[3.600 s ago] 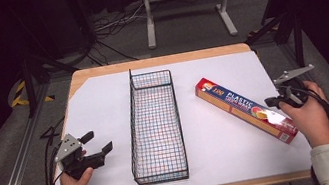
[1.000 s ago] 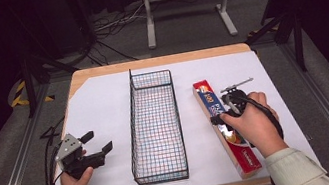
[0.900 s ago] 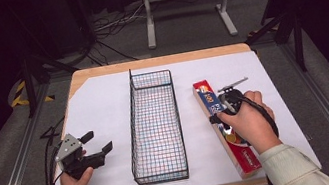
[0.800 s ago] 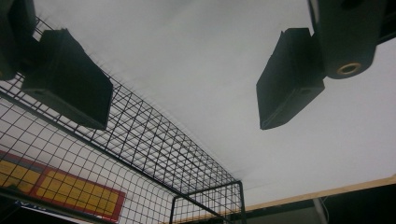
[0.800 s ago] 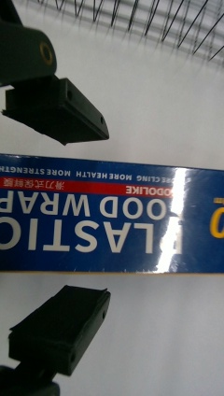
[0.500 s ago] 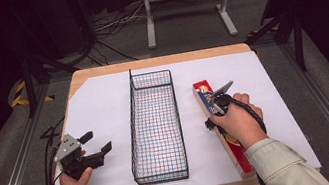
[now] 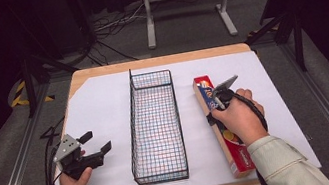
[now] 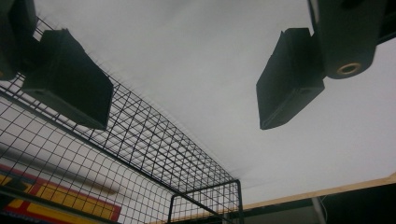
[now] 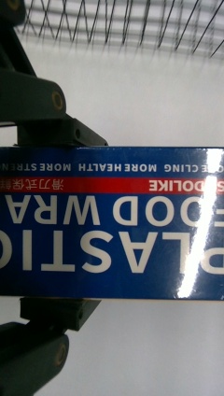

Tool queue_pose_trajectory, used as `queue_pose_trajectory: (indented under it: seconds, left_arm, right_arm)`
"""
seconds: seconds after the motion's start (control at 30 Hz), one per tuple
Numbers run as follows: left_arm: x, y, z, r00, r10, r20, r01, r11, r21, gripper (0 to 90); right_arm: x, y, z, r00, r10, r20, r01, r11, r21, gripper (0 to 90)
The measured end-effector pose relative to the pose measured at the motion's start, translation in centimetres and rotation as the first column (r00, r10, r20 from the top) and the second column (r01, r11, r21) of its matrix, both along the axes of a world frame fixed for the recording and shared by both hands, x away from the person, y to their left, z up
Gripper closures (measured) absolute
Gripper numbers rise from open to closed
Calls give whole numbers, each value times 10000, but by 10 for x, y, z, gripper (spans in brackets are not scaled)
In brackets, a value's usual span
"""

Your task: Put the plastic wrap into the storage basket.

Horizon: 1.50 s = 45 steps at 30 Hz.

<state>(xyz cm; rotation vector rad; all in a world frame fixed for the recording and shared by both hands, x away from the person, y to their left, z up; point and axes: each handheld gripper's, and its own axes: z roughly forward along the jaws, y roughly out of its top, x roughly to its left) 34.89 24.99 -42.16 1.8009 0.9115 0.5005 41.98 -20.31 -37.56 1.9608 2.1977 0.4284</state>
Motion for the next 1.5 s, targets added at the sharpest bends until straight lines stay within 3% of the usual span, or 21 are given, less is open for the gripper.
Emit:
queue_pose_trajectory:
  seconds: [0.13,0.27,0.47,0.6,0.9,1.5]
  left_arm:
    - [0,0,0,10000,1,-11,-1,10000,9,193]
    - [0,0,0,10000,30,17,-30,10000,-25,194]
    - [0,0,0,10000,20,37,-20,10000,-3,193]
    - [0,0,0,10000,38,29,-37,10000,-50,193]
    - [0,0,0,10000,28,47,-28,10000,-92,194]
    - [4,-2,1,9997,98,203,-97,9999,-56,194]
  right_arm:
    - [-1,4,19,9967,16,813,-38,9996,277,394]
    - [-3,8,36,9871,31,1600,-119,9985,543,395]
    - [-6,19,57,9605,45,2783,-323,9949,951,395]
    - [-7,28,69,9551,-194,2955,-250,9890,1459,396]
    - [-7,50,89,9422,-140,3346,-530,9803,1903,395]
    - [3,107,110,9488,-50,3158,-710,9710,2285,394]
